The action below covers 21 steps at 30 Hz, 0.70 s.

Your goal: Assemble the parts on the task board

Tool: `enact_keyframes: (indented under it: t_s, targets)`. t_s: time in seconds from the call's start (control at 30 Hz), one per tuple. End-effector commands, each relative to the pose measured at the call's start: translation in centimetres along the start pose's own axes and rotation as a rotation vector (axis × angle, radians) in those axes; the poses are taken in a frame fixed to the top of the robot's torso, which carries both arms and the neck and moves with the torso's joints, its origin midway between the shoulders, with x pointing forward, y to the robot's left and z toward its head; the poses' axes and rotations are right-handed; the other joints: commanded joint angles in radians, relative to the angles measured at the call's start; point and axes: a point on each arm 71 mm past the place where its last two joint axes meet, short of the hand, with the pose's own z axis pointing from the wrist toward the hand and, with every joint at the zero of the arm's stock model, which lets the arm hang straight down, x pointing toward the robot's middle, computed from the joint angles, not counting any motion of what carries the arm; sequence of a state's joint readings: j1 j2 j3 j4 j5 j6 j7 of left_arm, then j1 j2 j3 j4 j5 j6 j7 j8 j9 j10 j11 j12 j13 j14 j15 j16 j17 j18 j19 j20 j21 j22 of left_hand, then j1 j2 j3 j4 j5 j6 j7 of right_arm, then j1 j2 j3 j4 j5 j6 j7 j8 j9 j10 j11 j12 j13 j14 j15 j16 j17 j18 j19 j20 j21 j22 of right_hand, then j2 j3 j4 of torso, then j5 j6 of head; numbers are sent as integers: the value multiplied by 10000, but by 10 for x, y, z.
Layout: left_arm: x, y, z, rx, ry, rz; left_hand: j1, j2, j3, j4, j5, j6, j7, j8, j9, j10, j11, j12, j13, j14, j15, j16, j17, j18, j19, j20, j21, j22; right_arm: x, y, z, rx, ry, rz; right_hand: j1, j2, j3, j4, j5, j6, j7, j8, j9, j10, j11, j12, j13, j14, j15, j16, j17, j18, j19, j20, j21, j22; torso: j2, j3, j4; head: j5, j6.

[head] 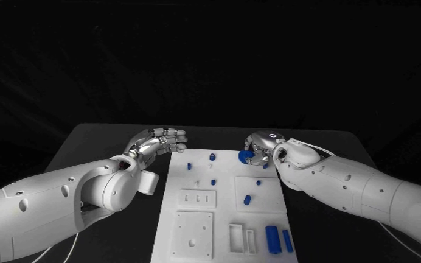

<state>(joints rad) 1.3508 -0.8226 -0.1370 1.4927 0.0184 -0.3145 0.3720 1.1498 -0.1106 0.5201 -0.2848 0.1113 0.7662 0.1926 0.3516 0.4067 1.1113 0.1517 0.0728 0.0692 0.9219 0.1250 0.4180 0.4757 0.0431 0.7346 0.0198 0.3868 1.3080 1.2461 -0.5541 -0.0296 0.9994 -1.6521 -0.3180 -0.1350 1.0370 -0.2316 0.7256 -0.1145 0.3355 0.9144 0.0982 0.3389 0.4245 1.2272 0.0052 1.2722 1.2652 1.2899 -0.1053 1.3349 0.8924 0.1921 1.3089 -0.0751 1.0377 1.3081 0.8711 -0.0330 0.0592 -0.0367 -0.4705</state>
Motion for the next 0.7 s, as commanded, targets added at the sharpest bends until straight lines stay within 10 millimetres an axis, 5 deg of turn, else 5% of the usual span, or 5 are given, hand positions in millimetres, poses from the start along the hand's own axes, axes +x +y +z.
enact_keyframes:
  t_s: [0.03, 0.43, 0.7]
  targets:
    - [3, -1, 0, 25, 188, -33, -128, 1, 3, 82, 8, -13, 35, -57, -11, -53, 28, -66, -10, -27, 29, -51, 16, 150, -27, 70, -27, 193, 29, -7, -7, 348, 1806, -361, 92, 58, 42, -89, 136, 425, 182, -31, -3, -60, -4, -59, 2, 41, 23, -44, 24, 697, -43, -39, 73, 153, -2, 2, 1, 8, -17]
    - [1, -1, 0, -3, 106, -3, -160, 17, 6, 103, 11, -20, 39, -61, -15, -66, 36, -66, -10, -26, 33, -58, 23, 153, -29, 72, -26, 194, 19, 6, -8, 86, 557, -1043, 201, 200, 140, -349, 906, 571, 150, 24, 44, 9, -34, -26, 63, 53, -1, -78, 91, 697, -50, -22, 103, 153, -5, 2, -4, 5, -30]
    - [0, -1, 0, -21, -18, 54, -154, 39, 22, 105, 18, -11, 35, -56, -14, -58, 38, -57, -6, -18, 33, -59, 29, 159, -29, 70, -24, 196, 10, 21, -14, -140, -317, -1545, 201, 11, 333, -277, 1466, 813, 63, 108, 98, 232, -119, 86, 185, 85, -81, -104, 156, 697, 53, -51, 150, 136, -9, -9, -10, -6, -26]
